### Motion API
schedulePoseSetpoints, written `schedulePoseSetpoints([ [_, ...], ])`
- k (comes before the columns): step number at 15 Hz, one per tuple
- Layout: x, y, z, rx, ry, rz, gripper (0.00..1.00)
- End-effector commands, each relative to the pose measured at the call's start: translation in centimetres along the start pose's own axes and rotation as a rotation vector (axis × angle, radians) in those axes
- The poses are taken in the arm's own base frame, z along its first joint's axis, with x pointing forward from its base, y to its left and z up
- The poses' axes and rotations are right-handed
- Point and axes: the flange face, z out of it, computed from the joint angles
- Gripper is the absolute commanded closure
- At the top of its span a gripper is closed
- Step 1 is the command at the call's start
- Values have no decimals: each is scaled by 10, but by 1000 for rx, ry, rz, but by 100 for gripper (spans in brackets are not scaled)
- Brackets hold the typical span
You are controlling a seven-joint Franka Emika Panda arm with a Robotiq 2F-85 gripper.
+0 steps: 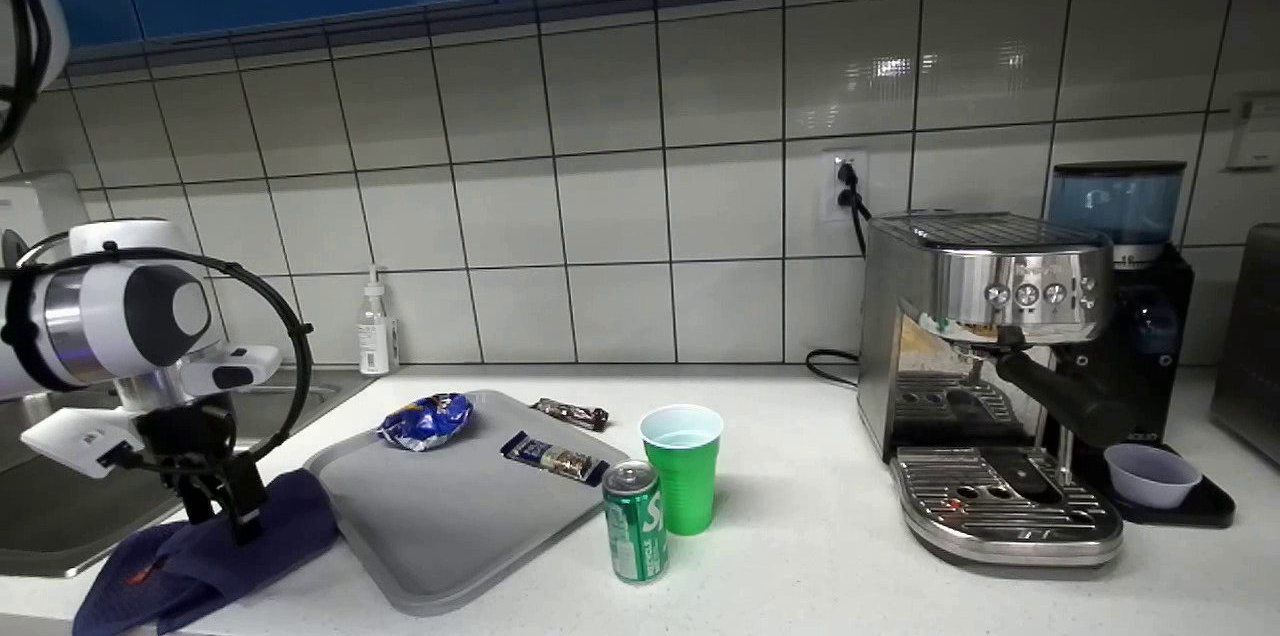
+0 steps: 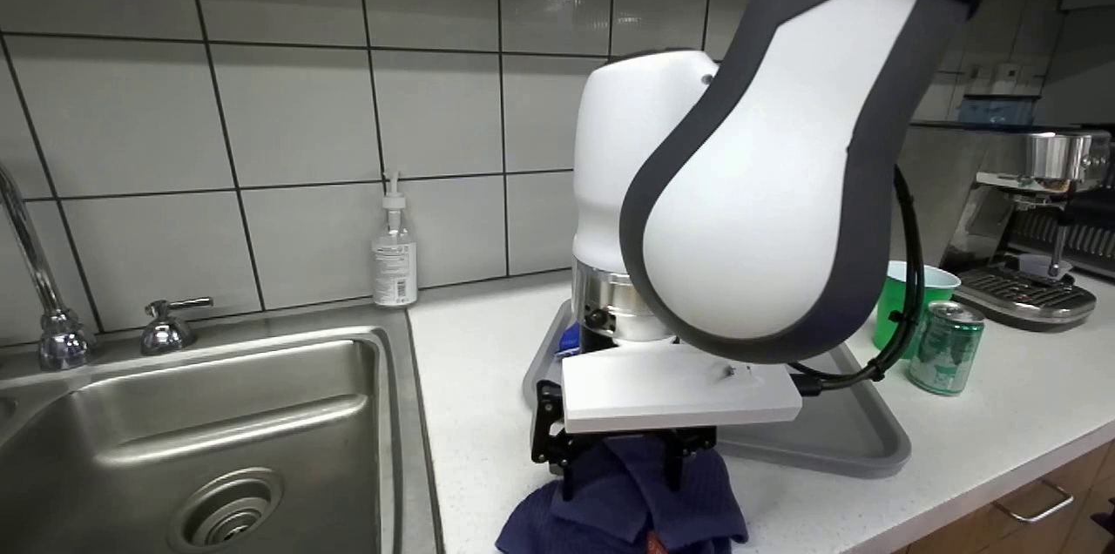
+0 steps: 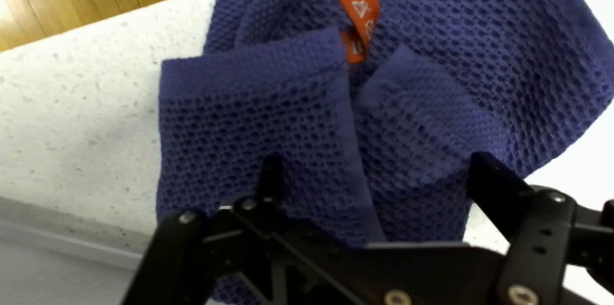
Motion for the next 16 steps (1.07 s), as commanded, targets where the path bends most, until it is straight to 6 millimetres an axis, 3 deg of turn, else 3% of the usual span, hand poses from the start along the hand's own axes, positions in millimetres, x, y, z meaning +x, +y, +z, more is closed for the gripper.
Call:
schedulePoseSetpoints([
  [1, 1, -5, 2, 0, 21, 6, 0],
  [9, -3, -3, 9, -9, 31, -10, 0],
  [10, -3, -3, 9, -8, 35, -10, 25],
  [11, -3, -3, 9, -7, 37, -10, 26],
  [16, -2, -3, 9, -7, 43, -8, 66],
])
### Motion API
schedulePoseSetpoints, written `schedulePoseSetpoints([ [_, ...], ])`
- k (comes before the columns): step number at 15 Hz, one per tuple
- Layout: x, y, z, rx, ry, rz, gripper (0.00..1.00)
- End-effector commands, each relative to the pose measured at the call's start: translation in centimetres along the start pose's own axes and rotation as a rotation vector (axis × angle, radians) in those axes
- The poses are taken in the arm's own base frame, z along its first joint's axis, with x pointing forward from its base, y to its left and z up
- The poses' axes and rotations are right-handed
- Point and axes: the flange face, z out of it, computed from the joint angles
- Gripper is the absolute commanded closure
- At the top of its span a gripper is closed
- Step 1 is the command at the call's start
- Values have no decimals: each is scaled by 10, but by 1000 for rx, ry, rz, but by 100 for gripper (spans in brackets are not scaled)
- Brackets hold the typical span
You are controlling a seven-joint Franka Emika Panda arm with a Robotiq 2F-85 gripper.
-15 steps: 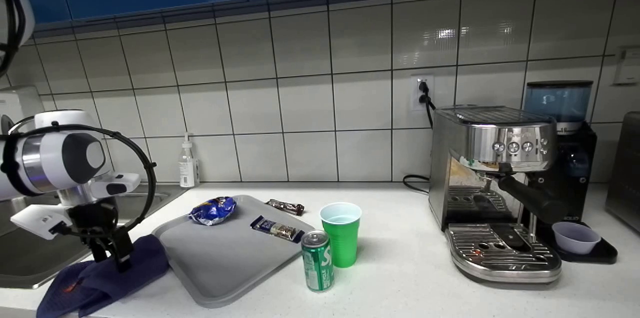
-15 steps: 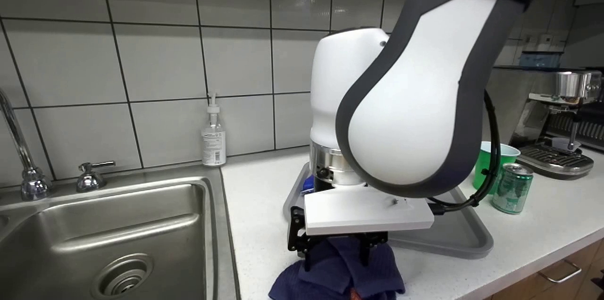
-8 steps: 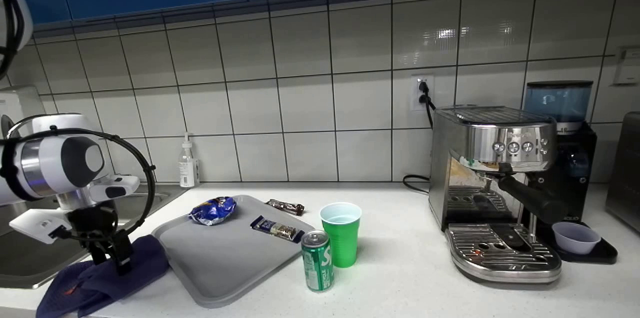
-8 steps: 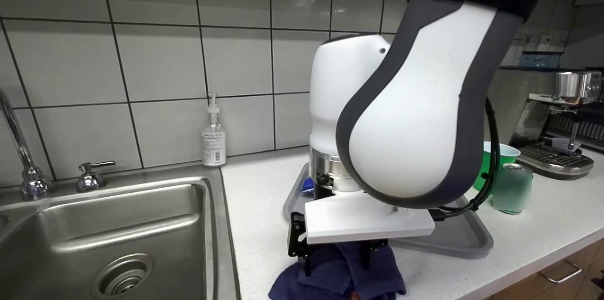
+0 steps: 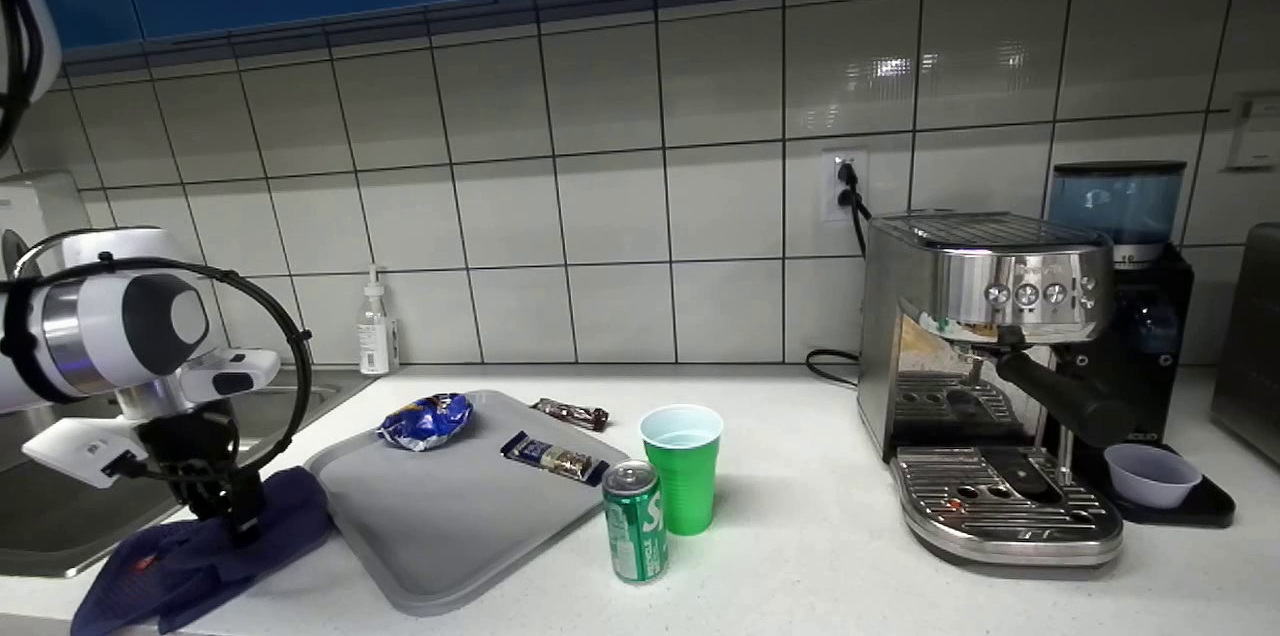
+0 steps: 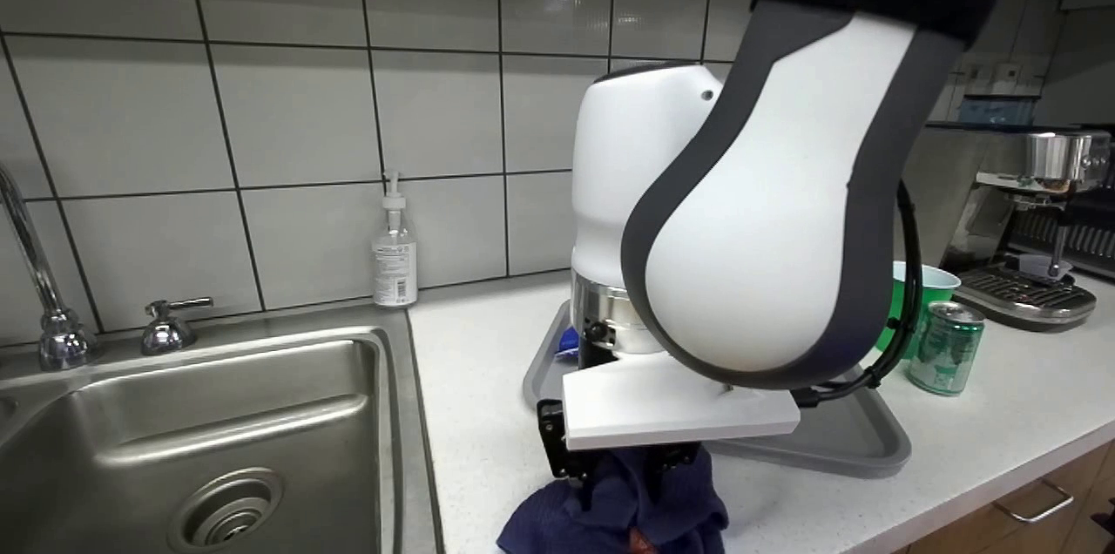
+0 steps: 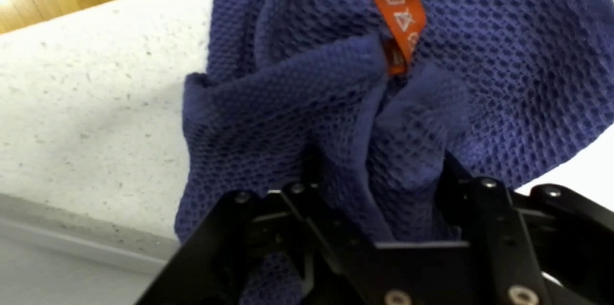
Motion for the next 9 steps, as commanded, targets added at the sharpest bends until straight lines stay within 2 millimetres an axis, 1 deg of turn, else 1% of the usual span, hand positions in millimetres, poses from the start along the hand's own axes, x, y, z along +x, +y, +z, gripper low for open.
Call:
schedulePoseSetpoints([
  [1, -1, -2, 2, 3, 17, 8, 72],
  [4, -1, -3, 1, 7, 20, 7, 95],
  [5, -2, -3, 1, 8, 20, 6, 98],
  [6, -2, -3, 1, 10, 21, 4, 95],
  [7, -3, -3, 0, 11, 22, 3, 97],
  [8, -3, -3, 0, 13, 22, 3, 95],
  [9, -4, -3, -2, 17, 22, 1, 95],
])
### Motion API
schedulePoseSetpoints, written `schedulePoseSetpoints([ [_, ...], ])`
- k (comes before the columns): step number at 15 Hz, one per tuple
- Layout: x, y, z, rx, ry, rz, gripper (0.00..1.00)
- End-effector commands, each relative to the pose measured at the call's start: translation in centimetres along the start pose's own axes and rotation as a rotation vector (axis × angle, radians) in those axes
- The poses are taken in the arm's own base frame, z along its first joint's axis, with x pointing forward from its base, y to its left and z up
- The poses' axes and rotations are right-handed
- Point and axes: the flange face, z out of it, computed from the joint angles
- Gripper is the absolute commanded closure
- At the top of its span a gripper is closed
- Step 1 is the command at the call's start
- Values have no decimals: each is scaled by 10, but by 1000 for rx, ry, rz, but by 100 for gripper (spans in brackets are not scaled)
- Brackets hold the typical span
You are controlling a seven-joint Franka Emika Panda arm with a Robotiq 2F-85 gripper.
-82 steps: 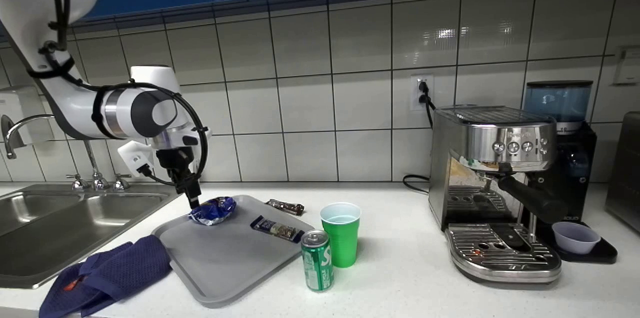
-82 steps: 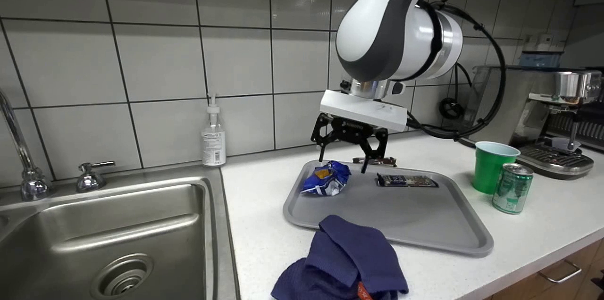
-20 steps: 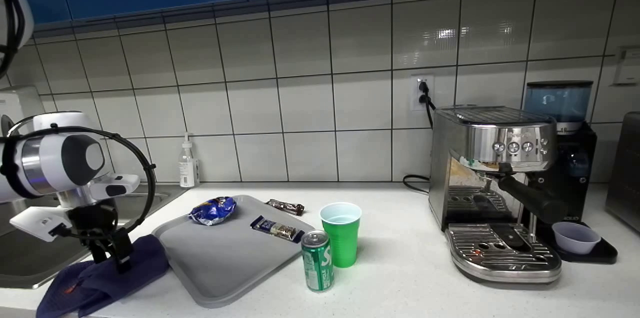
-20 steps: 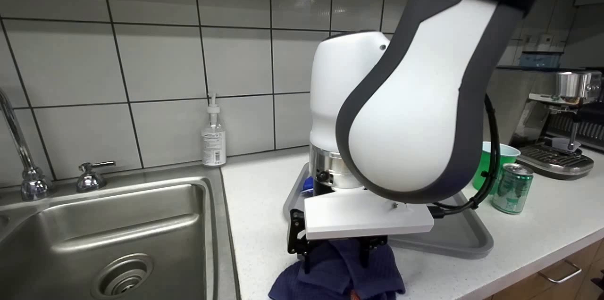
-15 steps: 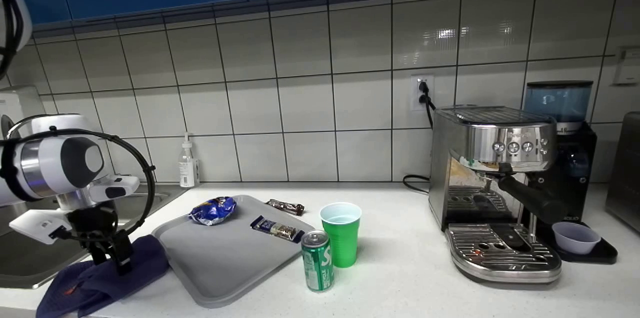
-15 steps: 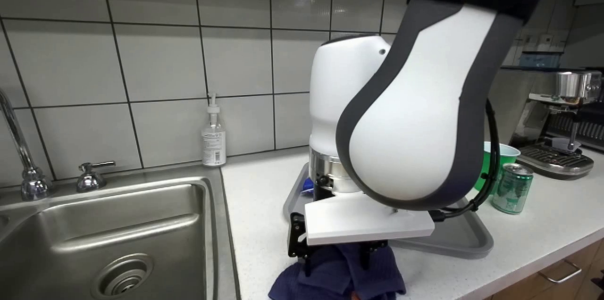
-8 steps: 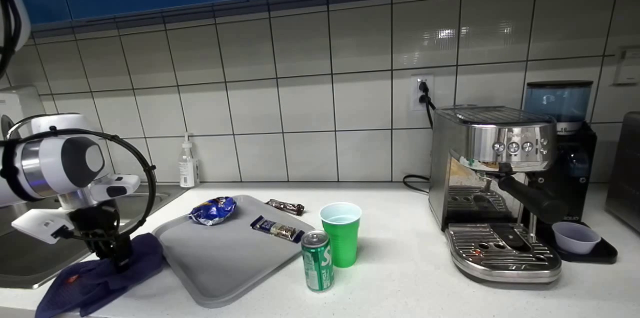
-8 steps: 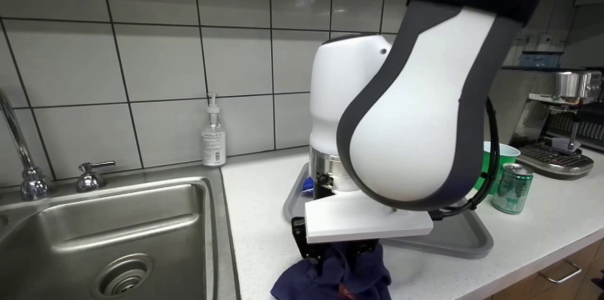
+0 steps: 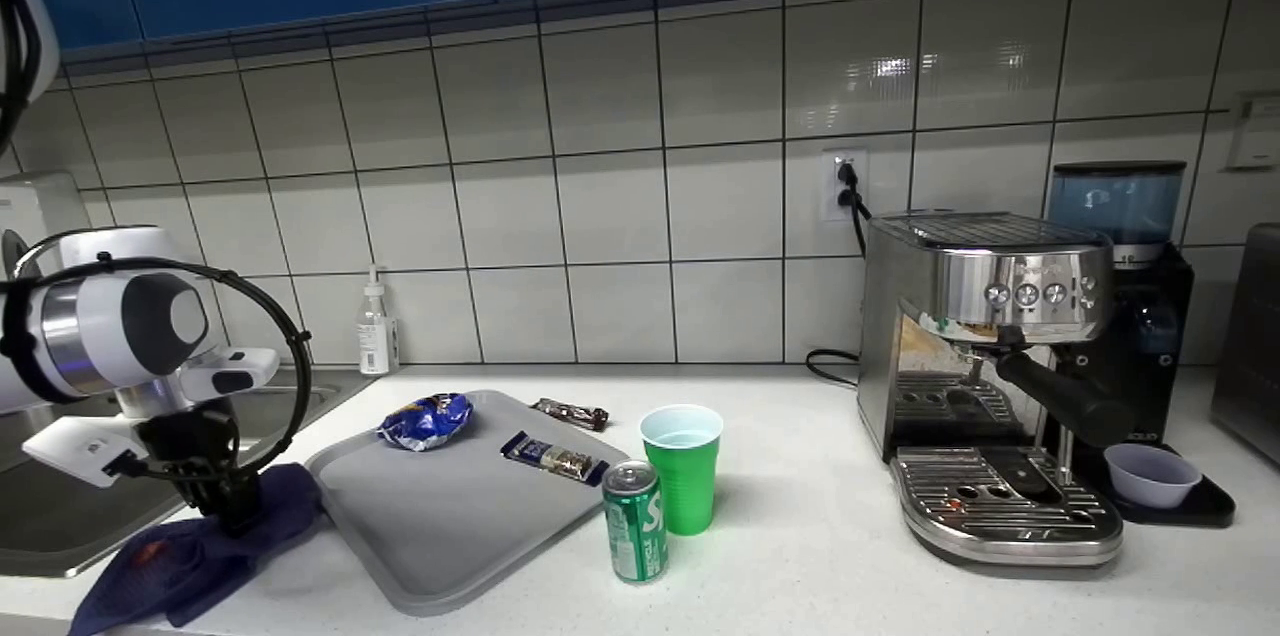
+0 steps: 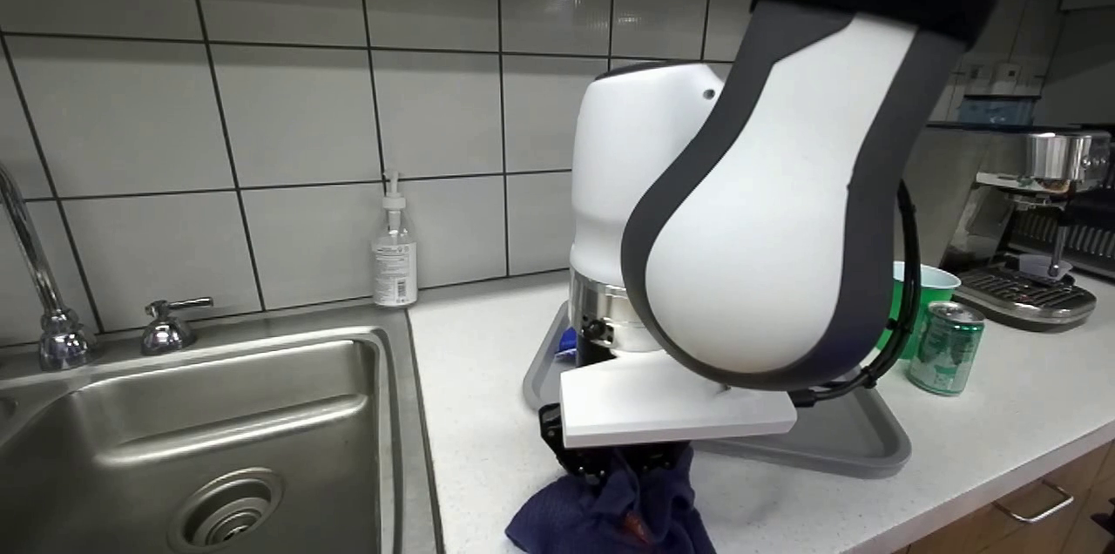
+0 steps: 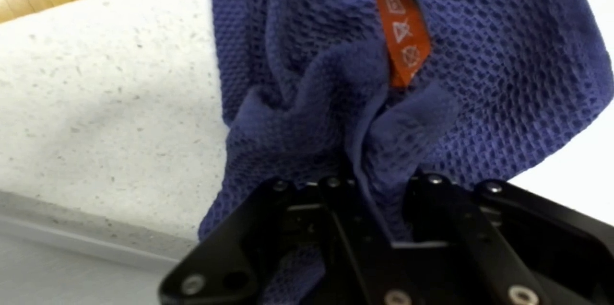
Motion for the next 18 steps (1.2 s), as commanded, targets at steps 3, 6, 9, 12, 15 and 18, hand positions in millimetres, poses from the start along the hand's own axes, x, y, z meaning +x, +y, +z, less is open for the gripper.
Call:
schedulePoseSetpoints([
  [3, -8, 1, -9, 25, 11, -5, 95],
  [6, -11, 3, -20, 49, 13, -4, 95],
  [9, -15, 6, -29, 68, 11, 2, 95],
  [12, -13, 14, -41, 88, 14, 32, 95],
  [15, -5, 24, -52, 109, 21, 77, 95],
  [18, 7, 37, -61, 129, 30, 127, 95],
])
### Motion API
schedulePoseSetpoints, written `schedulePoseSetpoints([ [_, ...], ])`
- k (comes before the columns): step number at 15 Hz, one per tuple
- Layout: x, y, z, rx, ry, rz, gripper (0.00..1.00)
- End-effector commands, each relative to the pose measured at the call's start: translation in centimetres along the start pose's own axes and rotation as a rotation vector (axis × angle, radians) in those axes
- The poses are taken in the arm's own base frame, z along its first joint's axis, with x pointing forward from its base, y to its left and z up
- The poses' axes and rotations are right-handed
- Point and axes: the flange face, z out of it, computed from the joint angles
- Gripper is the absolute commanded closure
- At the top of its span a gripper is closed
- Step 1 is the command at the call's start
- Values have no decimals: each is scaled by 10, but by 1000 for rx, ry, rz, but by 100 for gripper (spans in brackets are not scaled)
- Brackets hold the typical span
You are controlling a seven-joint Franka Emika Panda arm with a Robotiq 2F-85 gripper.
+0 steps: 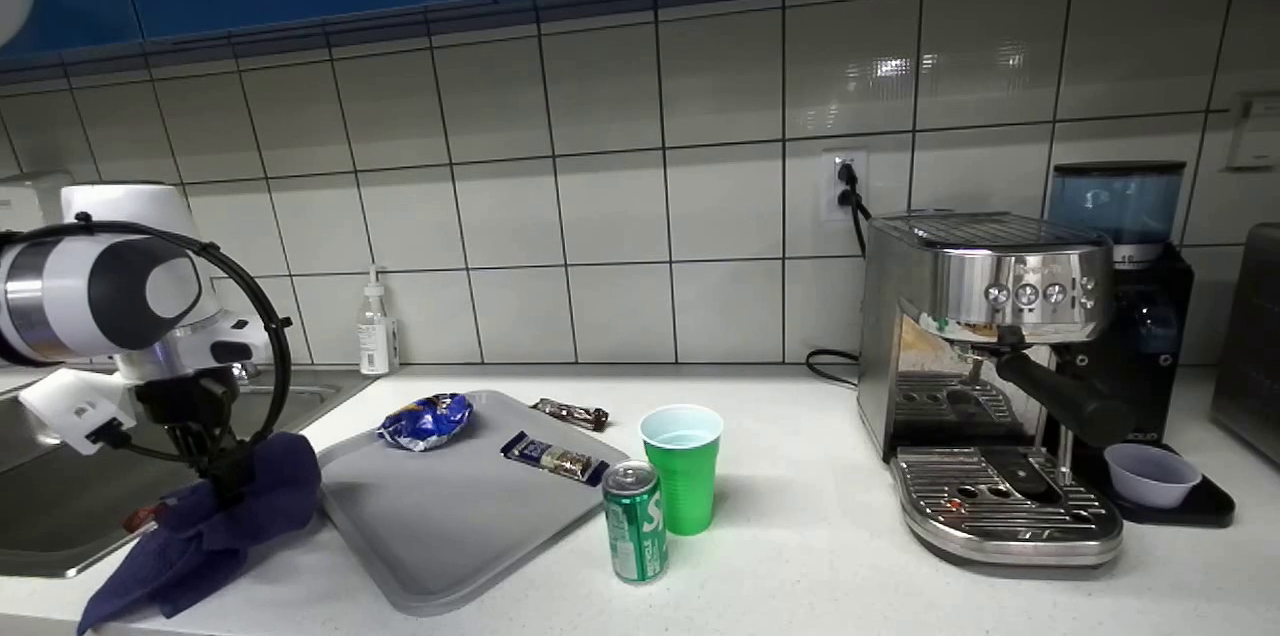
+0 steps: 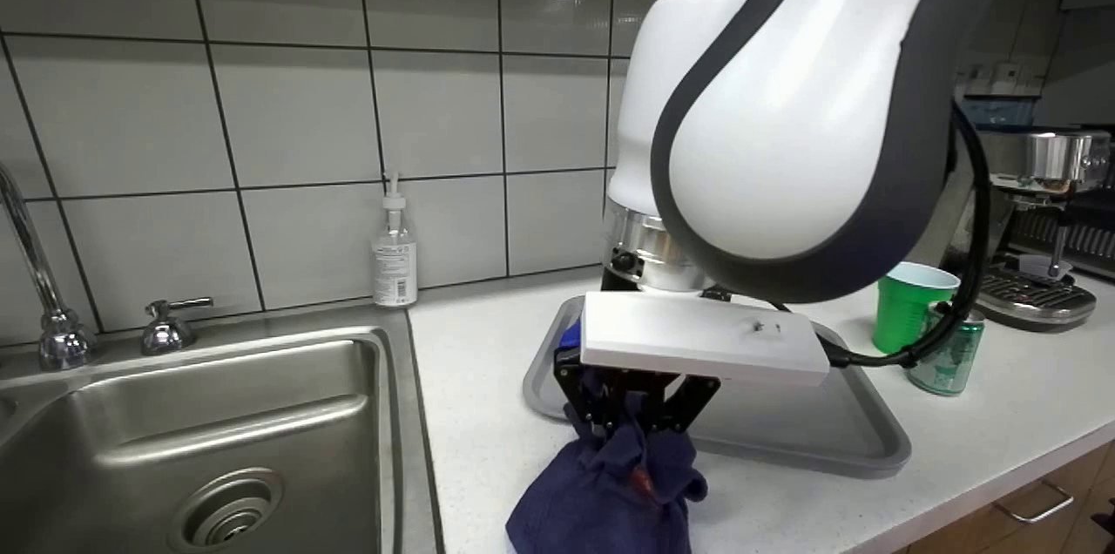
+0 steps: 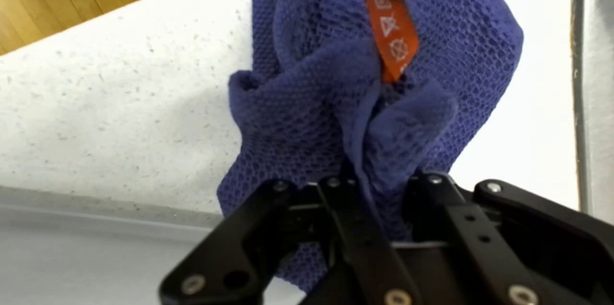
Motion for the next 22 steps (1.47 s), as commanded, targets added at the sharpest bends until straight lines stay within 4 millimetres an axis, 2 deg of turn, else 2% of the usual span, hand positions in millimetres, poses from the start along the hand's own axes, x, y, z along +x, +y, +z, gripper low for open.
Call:
schedulePoseSetpoints([
  [1, 11, 17, -24, 30, 20, 39, 95],
  [7, 36, 38, -53, 71, 58, 106, 95],
  [11, 45, 47, -66, 91, 29, 131, 95],
  [17, 67, 80, -77, 93, 35, 220, 95],
  [22, 81, 108, -77, 82, 43, 295, 95],
])
